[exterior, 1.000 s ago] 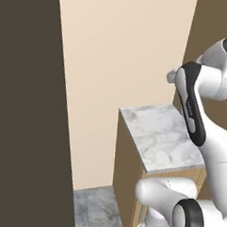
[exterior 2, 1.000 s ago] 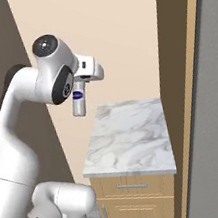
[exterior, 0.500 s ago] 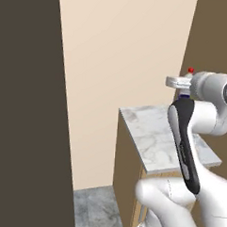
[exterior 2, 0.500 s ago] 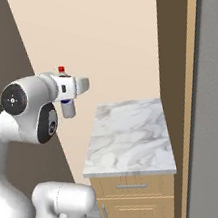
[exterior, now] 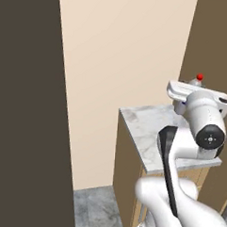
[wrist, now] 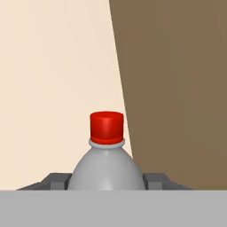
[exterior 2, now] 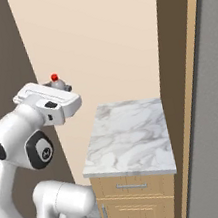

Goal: Take the bottled waters from the counter and place them in the freezer to freeze. Close the freezer door after placing the bottles.

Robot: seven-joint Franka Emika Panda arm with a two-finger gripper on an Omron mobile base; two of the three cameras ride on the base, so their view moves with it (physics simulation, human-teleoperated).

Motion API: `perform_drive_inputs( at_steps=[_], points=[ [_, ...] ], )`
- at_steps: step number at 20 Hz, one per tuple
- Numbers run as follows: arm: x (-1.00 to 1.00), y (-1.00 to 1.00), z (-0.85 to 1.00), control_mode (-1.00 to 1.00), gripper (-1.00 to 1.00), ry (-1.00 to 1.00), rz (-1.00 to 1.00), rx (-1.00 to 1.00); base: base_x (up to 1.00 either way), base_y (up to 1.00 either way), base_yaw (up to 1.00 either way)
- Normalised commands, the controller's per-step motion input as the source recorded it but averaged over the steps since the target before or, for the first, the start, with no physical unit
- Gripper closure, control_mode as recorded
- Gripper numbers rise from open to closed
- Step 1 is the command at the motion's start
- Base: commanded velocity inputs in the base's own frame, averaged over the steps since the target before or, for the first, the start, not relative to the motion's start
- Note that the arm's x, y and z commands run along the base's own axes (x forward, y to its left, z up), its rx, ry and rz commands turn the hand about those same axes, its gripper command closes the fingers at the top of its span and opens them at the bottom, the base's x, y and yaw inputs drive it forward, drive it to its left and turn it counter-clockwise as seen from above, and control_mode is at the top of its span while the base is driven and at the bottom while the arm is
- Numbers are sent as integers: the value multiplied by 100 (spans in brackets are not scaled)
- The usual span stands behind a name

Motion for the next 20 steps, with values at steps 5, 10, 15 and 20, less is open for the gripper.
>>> perform_drive_inputs(
  at_steps=[5,10,15,20],
  points=[
    [-27,10,11,-100,100,-8,1,-6,0,0,0],
    [-11,11,48,-100,100,17,13,-9,0,0,0],
    [-5,1,10,-100,100,28,23,-5,0,0,0],
    [-57,2,-5,-100,100,-6,5,0,0,0,0]
  ],
)
